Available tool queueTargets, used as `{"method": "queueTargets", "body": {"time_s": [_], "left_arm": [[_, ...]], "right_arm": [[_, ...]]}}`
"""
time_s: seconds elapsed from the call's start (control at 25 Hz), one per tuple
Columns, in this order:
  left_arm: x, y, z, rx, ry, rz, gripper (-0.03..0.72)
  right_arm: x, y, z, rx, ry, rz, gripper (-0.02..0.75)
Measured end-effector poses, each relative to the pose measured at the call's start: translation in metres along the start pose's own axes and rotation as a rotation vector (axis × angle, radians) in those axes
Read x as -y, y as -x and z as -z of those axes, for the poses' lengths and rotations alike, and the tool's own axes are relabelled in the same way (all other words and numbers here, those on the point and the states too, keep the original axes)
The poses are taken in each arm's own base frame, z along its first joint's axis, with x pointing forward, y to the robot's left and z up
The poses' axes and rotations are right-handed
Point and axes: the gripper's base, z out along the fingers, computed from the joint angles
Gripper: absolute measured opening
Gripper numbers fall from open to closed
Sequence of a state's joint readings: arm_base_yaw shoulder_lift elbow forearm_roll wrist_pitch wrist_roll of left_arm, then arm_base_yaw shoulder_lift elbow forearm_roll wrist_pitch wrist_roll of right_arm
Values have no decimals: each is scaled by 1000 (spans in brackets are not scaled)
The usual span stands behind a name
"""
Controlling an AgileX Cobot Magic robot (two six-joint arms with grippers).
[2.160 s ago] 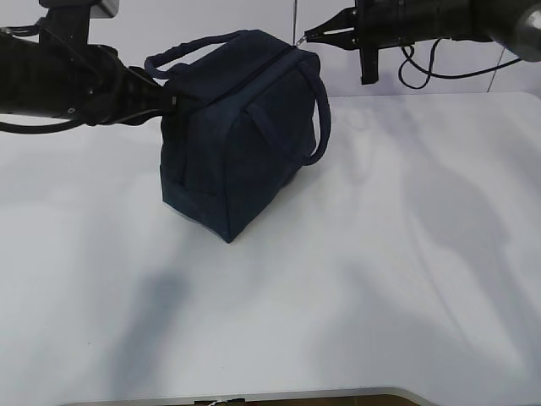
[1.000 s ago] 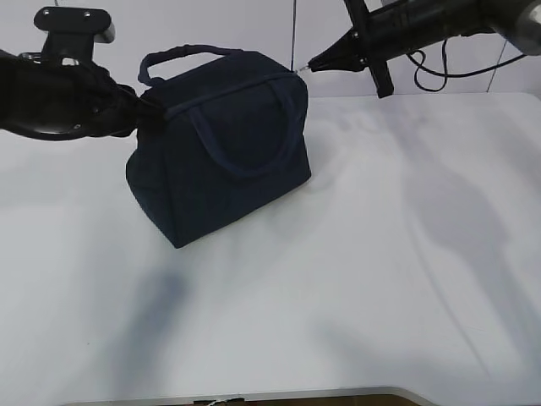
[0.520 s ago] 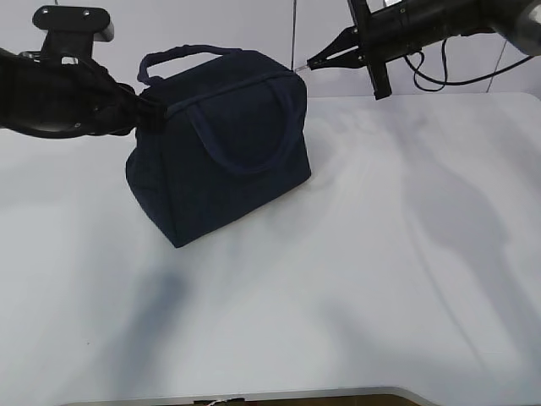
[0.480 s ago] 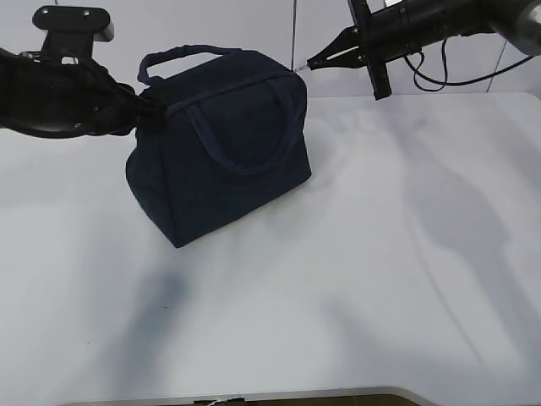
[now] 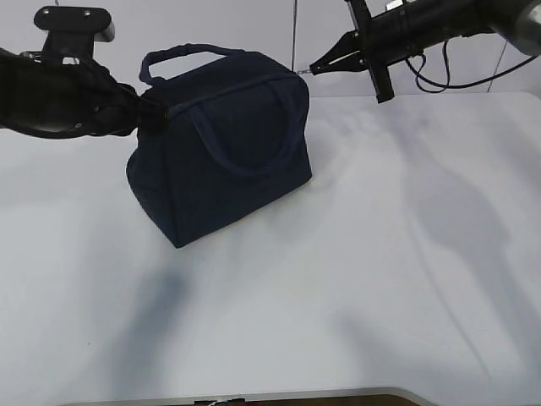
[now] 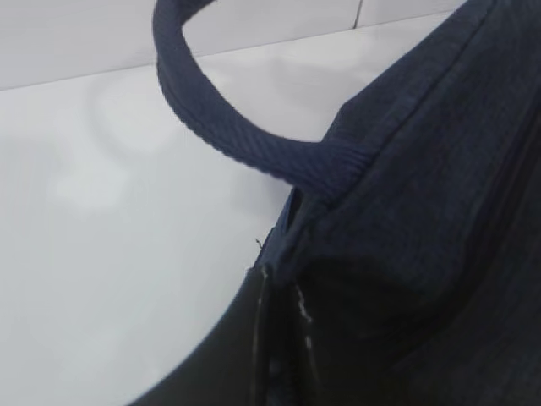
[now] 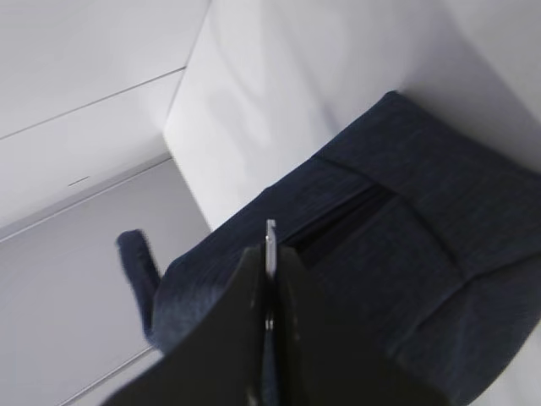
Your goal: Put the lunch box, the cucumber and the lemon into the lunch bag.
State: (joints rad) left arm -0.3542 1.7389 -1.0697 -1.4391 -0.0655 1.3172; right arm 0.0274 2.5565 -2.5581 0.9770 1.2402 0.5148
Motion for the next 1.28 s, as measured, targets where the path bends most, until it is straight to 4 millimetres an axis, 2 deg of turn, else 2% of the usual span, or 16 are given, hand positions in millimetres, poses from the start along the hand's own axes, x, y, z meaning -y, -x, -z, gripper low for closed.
{"method": "queueTargets", "body": {"time_s": [0.6, 1.08, 1.28], "left_arm": [[1, 0, 0, -3, -12, -1, -10], [1, 0, 0, -4, -14, -1, -10], [1, 0, 0, -3, -12, -1, -10]], "right_arm": [[22, 10, -13, 9, -79, -11, 5], [23, 10, -14, 6, -79, 20, 5], [19, 8, -14, -18, -26, 73, 5]]}}
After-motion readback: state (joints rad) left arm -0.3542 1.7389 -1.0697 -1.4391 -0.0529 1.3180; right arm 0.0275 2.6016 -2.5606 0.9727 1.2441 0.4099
